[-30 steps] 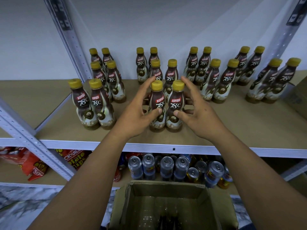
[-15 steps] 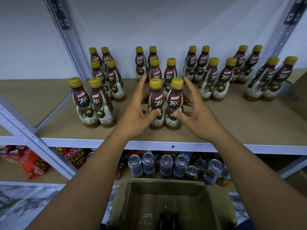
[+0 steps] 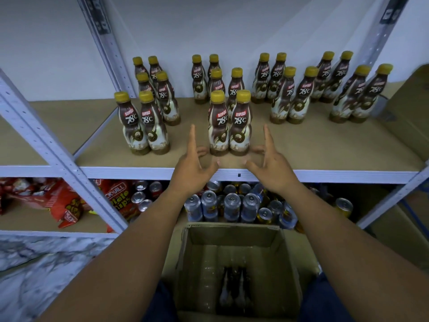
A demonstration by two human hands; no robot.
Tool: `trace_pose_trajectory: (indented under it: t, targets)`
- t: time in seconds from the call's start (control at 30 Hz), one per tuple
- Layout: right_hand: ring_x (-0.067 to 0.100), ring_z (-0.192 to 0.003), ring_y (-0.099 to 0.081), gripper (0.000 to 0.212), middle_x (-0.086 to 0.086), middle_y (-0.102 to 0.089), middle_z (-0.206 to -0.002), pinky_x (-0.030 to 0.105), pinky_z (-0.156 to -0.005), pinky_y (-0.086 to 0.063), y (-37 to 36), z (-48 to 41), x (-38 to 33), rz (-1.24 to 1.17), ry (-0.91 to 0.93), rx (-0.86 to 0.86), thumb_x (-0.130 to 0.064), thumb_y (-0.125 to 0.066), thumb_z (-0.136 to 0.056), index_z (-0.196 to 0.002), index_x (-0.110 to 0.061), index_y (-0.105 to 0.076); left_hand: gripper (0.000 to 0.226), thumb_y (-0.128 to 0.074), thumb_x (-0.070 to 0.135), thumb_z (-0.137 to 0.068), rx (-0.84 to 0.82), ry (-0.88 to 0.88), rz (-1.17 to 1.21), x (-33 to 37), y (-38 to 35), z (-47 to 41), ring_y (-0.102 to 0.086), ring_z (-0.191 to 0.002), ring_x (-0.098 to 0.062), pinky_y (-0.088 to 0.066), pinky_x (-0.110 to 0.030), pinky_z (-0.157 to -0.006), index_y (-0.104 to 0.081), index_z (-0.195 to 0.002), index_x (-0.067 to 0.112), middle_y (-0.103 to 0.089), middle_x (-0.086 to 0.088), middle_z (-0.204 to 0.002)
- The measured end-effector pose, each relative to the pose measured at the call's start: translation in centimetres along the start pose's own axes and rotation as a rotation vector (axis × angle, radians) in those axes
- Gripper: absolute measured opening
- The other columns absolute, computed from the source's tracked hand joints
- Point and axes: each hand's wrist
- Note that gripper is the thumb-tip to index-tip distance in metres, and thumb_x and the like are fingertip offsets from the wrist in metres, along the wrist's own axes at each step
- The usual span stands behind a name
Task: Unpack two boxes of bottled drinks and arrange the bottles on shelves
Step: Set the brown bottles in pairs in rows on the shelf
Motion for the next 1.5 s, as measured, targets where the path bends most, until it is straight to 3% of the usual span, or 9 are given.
trace_pose_trajectory:
  t: [0.1,0.23,0.37,0.53,0.67,1.03,1.17,1.4,1.5]
  targets:
    - [0.022,-0.121,-0.057,0.100,-0.002,-0.052,-0.149,0.036,-0.101,-0.043,-0.6,1.9,0.5,0.076,-0.027,0.018,-0.045,-0.066,-0.096,-0.163,-0.026,0.006,0.105,-0.073,0.037,-0.095,0.019,-0.027,-0.093,-0.2,-0.3,2.1,-0.052,-0.134,-0.019,-0.044,-0.031,-0.101,0.007,-0.163,0.032,-0.053,-0.006,-0.148]
    - [0.028,-0.150,-0.028,0.087,0.005,-0.035,-0.162,0.046,-0.125,-0.017,-2.5,5.3,1.2,0.222,0.035,0.053,-0.046,-0.062,-0.098,-0.163,-0.015,-0.013,0.092,-0.070,0.036,-0.096,0.086,-0.126,-0.186,-0.7,-1.8,5.9,-0.054,-0.122,-0.025,-0.047,-0.040,-0.095,-0.008,-0.164,0.028,-0.051,-0.003,-0.147]
    - [0.026,-0.157,-0.010,0.077,0.006,-0.019,-0.169,0.051,-0.125,-0.020,-4.9,9.2,2.1,0.167,0.057,0.095,-0.041,-0.061,-0.101,-0.162,-0.016,-0.021,0.084,-0.066,0.036,-0.097,0.015,-0.076,-0.178,-1.9,-3.7,9.1,-0.062,-0.113,-0.030,-0.048,-0.035,-0.086,-0.014,-0.163,0.032,-0.046,-0.001,-0.153]
    - [0.027,-0.154,-0.019,0.080,0.001,-0.010,-0.170,0.050,-0.119,-0.034,-8.0,13.2,5.2,0.073,-0.153,-0.032,-0.044,-0.062,-0.100,-0.163,-0.027,-0.014,0.084,-0.068,0.035,-0.098,-0.125,0.060,-0.161,-4.1,-5.8,12.4,-0.051,-0.136,-0.023,-0.048,-0.038,-0.102,-0.015,-0.163,0.031,-0.047,-0.001,-0.155]
    - [0.030,-0.148,-0.031,0.083,0.003,-0.015,-0.169,0.048,-0.113,-0.037,-9.6,15.4,7.7,0.059,-0.231,-0.153,-0.041,-0.063,-0.100,-0.163,-0.027,-0.012,0.084,-0.069,0.033,-0.097,-0.212,0.137,-0.161,-6.3,-7.3,14.1,-0.059,-0.125,-0.028,-0.050,-0.035,-0.084,-0.017,-0.163,0.031,-0.055,-0.004,-0.147]
    - [0.028,-0.142,-0.042,0.080,0.003,-0.039,-0.160,0.050,-0.112,-0.043,-14.7,19.1,14.9,-0.104,-0.515,-0.316,-0.036,-0.070,-0.094,-0.158,-0.040,-0.023,0.083,-0.076,0.014,-0.091,-0.356,0.487,0.032,-14.7,-12.8,16.4,-0.059,-0.109,-0.025,-0.052,-0.048,-0.102,-0.031,-0.159,0.023,-0.057,0.005,-0.112]
    - [0.029,-0.140,-0.044,0.079,0.003,-0.040,-0.158,0.050,-0.110,-0.044,-17.2,19.0,17.2,-0.158,-0.641,-0.340,-0.036,-0.070,-0.094,-0.157,-0.044,-0.022,0.077,-0.073,0.011,-0.093,-0.367,0.638,0.127,-17.1,-15.8,17.6,-0.056,-0.106,-0.022,-0.049,-0.022,-0.088,-0.032,-0.157,0.020,-0.058,-0.010,-0.116]
    - [0.029,-0.137,-0.048,0.075,0.008,-0.044,-0.155,0.051,-0.108,-0.047,-21.3,19.5,20.8,-0.236,-0.800,-0.410,-0.031,-0.066,-0.098,-0.158,-0.041,-0.022,0.075,-0.071,-0.001,-0.092,-0.419,0.858,0.246,-21.4,-19.4,18.3,-0.054,-0.085,-0.016,-0.051,-0.037,-0.093,-0.036,-0.155,0.020,-0.054,-0.002,-0.090]
    - [0.029,-0.136,-0.049,0.075,0.010,-0.046,-0.154,0.043,-0.104,-0.048,-22.4,19.4,22.0,-0.284,-0.855,-0.425,-0.025,-0.066,-0.099,-0.159,-0.037,-0.023,0.072,-0.071,0.001,-0.093,-0.420,0.883,0.265,-22.0,-20.3,18.9,-0.065,-0.096,-0.013,-0.057,-0.033,-0.092,-0.037,-0.153,0.019,-0.067,-0.007,-0.108]
Point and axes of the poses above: each hand's wrist, its own z-axis away from the middle knuckle, its own y-axis out of the back of the hand, x = y × z
